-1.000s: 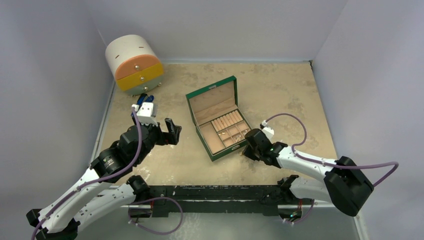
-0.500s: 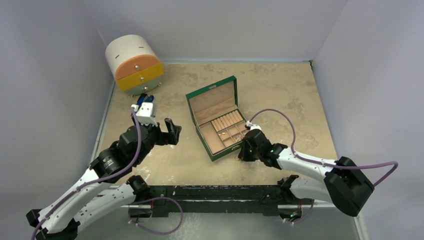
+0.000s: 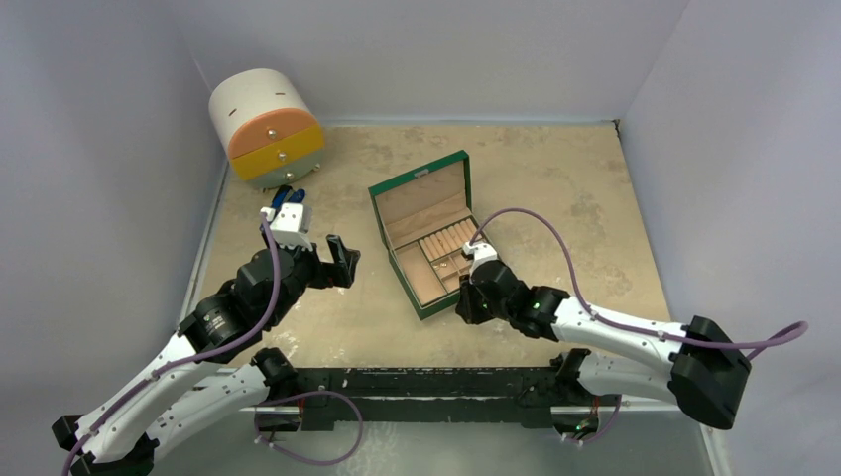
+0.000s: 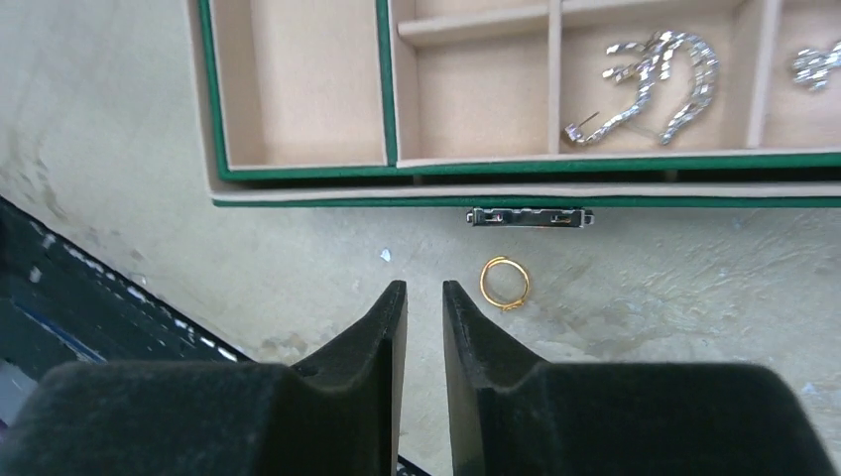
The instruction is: Organize the mixed jewelry
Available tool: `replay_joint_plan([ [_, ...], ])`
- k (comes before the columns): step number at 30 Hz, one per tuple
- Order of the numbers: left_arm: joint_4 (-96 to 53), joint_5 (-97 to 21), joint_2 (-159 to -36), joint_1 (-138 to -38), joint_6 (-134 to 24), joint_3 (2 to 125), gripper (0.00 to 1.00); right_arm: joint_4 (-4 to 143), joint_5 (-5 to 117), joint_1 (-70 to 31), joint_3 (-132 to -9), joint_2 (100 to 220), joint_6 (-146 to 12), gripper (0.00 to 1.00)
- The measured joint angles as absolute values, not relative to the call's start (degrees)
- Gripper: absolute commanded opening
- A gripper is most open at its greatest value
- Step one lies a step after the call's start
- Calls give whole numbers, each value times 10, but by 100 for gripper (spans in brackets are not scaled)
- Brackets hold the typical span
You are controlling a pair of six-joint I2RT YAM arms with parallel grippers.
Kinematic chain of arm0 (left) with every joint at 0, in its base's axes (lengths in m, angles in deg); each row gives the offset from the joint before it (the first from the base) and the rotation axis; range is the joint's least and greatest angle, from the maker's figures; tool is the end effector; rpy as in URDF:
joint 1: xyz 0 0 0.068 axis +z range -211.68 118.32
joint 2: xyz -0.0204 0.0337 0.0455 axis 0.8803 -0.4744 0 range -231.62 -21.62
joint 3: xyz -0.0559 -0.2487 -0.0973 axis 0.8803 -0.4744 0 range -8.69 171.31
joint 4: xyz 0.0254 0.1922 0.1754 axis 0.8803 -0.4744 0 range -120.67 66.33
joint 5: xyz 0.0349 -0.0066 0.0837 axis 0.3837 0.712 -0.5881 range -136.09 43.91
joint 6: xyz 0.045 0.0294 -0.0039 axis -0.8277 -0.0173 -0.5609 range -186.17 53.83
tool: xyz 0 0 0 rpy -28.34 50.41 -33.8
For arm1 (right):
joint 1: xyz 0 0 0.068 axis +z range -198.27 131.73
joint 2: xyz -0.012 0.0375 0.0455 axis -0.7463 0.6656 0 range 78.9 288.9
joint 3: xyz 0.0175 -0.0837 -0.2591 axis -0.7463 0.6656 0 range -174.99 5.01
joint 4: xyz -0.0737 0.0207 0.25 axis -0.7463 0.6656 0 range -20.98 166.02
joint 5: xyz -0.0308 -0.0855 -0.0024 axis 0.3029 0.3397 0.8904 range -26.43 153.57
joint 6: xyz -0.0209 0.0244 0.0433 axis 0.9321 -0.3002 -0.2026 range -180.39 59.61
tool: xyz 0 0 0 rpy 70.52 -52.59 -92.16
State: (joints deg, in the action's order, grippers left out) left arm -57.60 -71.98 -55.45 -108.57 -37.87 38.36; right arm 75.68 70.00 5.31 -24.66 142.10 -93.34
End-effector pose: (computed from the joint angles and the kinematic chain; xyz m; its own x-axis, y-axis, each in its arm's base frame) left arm 0.0966 -0.0803 0.3374 -0.3919 -0.2055 -0.8967 0.2180 0.9262 -0.3076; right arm 0.1349 0.1761 0.1932 -0.7288 -0.0774 -0.6803 -0.4199 0.8353 0.3548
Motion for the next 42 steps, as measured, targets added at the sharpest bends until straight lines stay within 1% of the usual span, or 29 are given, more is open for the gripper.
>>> replay_joint_plan([
  [5,-576,-719,-552,-1086,-379,384,100,790,757,66,-264,1389,-975,28],
  [14,-576,-718,-550,-1086,-379,384,100,864,844,73,-264,1368,-1105,29],
  [19,-576,-718,-550,-1086,-379,384,100,876,859,82,-264,1394,-1176,32],
  [24,-576,-718,-550,-1086,-379,384,100,895,869,99,-264,1432,-1239,32],
  [29,-576,-718,-550,-1086,-379,384,100,904,872,117,-272,1467,-1285,28],
  [36,-576,-718,-545,-1086,-379,384,100,929,886,132,-303,1512,-1339,26],
  [42,-576,-718,-542,-1086,-379,384,100,953,902,136,-310,1522,-1380,25],
])
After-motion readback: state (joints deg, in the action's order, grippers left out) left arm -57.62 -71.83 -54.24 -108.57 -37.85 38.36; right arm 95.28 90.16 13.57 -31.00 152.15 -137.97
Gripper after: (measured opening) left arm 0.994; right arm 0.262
